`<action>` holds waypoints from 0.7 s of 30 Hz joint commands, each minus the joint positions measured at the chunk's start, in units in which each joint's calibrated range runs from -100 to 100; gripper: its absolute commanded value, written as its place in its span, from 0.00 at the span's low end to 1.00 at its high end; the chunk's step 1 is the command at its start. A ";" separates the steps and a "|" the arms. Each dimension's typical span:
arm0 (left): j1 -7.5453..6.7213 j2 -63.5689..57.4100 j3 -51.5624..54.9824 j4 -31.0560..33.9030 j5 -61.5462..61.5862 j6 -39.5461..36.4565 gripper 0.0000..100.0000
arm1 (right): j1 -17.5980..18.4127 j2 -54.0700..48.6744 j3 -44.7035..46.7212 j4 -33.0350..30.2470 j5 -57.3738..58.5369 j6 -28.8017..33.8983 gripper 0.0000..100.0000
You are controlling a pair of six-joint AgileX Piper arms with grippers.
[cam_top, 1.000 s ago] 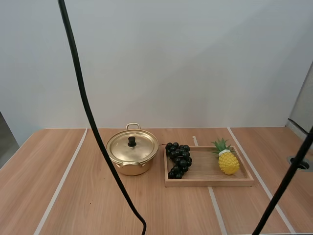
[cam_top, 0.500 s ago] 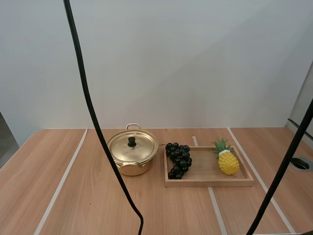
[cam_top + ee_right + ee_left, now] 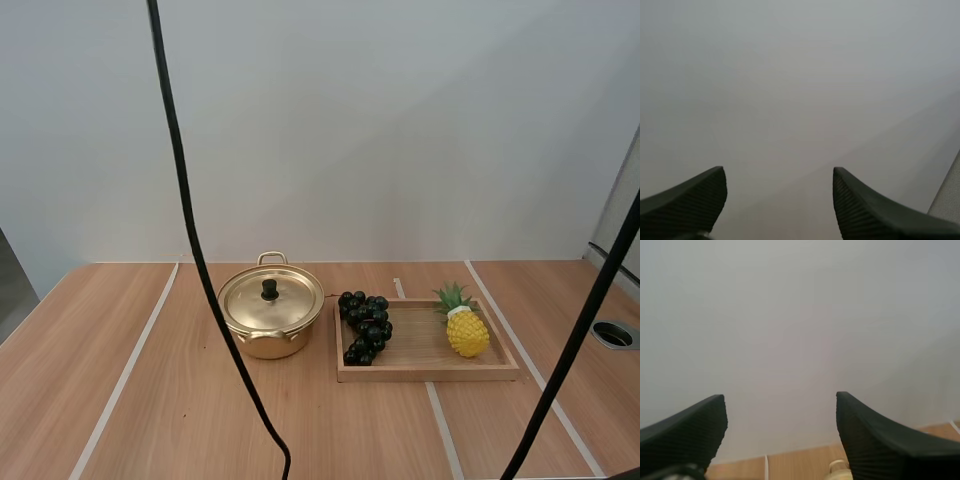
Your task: Open the pot, put the grape inside, and close it
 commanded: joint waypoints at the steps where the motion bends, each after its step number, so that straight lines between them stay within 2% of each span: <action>1: 0.11 3.16 0.32 -2.59 0.96 0.29 1.00 | -0.20 -0.54 -0.61 -0.33 0.00 -0.29 1.00; 5: 0.11 4.00 3.46 -4.62 0.96 1.64 1.00 | -0.20 -0.54 -0.61 -0.33 0.00 -0.29 1.00; 12: 0.11 4.00 15.31 -13.23 0.96 5.08 1.00 | -0.20 -0.54 -0.61 0.47 0.00 -0.29 1.00; 21: -0.03 4.00 33.28 -13.71 0.82 9.21 1.00 | -0.20 -0.54 -0.61 0.58 0.00 -0.29 1.00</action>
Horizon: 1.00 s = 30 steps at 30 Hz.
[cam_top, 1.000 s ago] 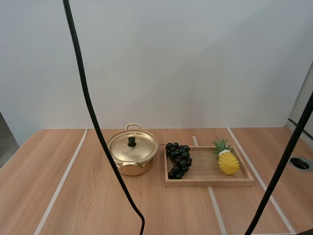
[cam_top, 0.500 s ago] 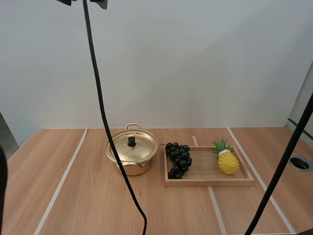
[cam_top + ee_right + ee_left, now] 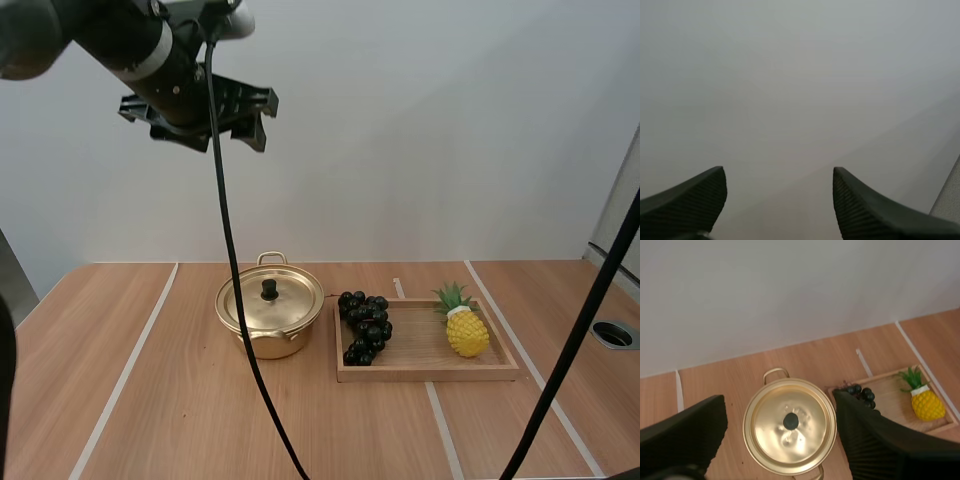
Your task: Open the pot, put the grape inside, and close it
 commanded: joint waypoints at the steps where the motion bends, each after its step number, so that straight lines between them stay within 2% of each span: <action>1: -0.12 -0.22 4.90 -1.25 -1.24 2.37 1.00 | -0.20 -0.54 -0.61 0.16 0.00 -0.29 1.00; 11: -0.12 -0.22 18.70 -4.92 -15.51 10.66 1.00 | -0.20 -0.54 -0.61 0.16 0.00 -0.29 1.00; 15: -0.12 -0.22 21.69 -7.44 -19.31 14.93 1.00 | -0.20 -0.54 -0.61 0.16 0.00 -0.29 1.00; 20: -0.12 -0.22 24.04 -7.57 -26.41 17.90 1.00 | -0.20 -0.54 -0.61 0.16 0.00 -0.29 1.00; 30: -0.12 4.57 25.35 -7.71 -26.69 20.66 1.00 | -0.20 -0.28 0.76 0.33 0.00 -1.68 1.00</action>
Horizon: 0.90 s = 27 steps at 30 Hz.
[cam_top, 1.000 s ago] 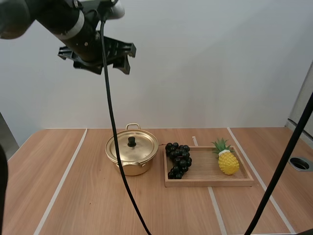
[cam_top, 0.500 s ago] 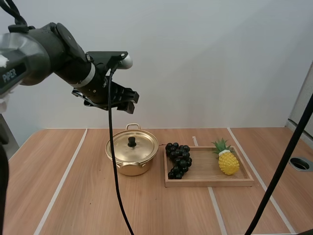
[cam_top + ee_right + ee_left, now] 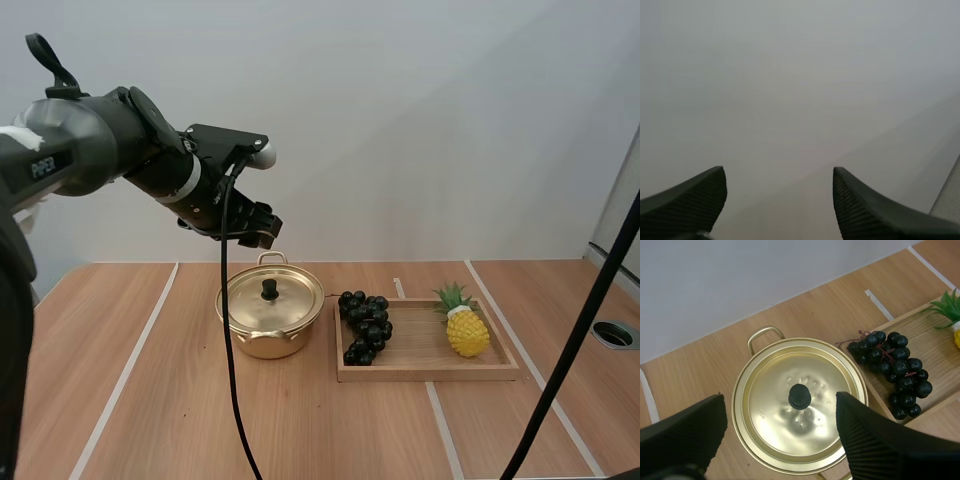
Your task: Open the pot, put the grape inside, and close it
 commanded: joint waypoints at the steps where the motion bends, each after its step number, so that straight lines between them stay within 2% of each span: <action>1: -0.12 1.11 0.07 -1.41 -0.98 0.32 1.00 | -0.20 -0.28 1.70 0.75 0.00 -1.08 1.00; 8: -0.12 2.17 0.07 -2.66 -3.26 0.64 1.00 | -0.20 -0.28 15.76 5.66 0.00 -1.08 1.00; 15: -0.12 4.98 0.22 -3.36 -3.06 0.64 1.00 | -0.20 -0.28 31.04 6.60 0.00 -2.15 1.00; 21: -0.12 7.55 2.10 -5.08 -2.67 2.43 1.00 | -0.20 -0.28 40.92 9.41 0.00 -3.86 1.00; 27: -0.12 11.41 5.10 -5.61 -5.23 3.48 1.00 | -0.20 -0.28 46.99 13.82 0.00 -5.44 1.00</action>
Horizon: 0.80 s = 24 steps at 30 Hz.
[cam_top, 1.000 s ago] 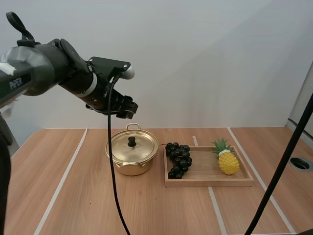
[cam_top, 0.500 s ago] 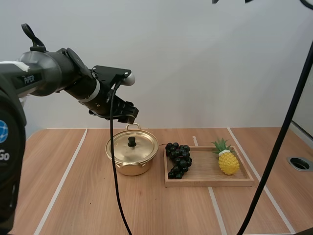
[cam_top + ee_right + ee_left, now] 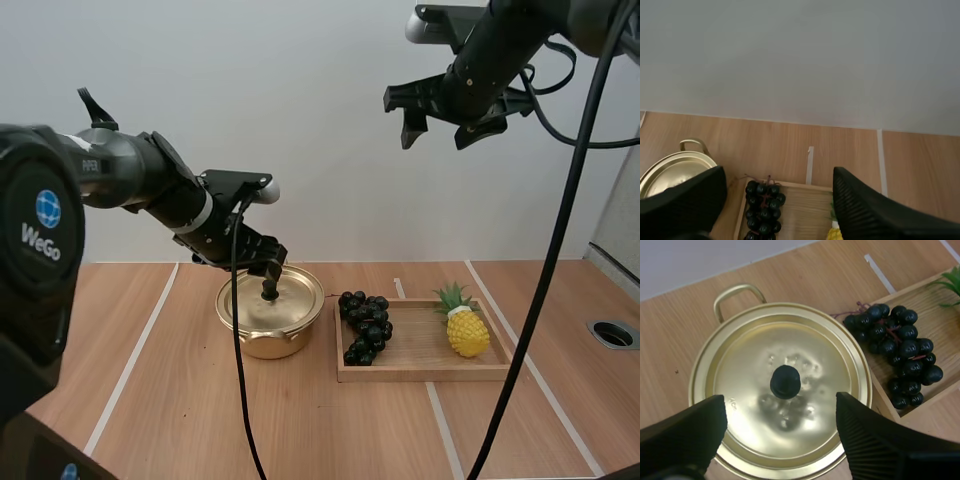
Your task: Open the pot, put the grape inside, and close it
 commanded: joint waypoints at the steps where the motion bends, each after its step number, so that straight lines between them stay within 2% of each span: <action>1: -0.12 1.60 1.51 -1.85 -2.98 0.85 1.00 | -0.20 -0.77 2.12 1.65 0.00 -1.23 1.00; 5: -0.12 3.06 1.86 -2.81 -3.96 1.54 1.00 | -0.20 -0.77 2.77 1.55 0.00 -1.75 1.00; 11: -0.22 3.33 1.86 -8.98 -5.58 5.95 1.00 | -0.20 -1.03 2.77 1.55 0.00 -1.75 1.00; 18: -3.94 4.23 1.86 -7.11 -13.63 6.33 1.00 | -0.20 -1.15 2.77 1.66 0.00 -1.75 1.00; 24: -5.80 7.17 1.86 -4.80 -18.57 3.63 1.00 | -0.20 -1.81 2.77 1.66 0.00 -1.75 1.00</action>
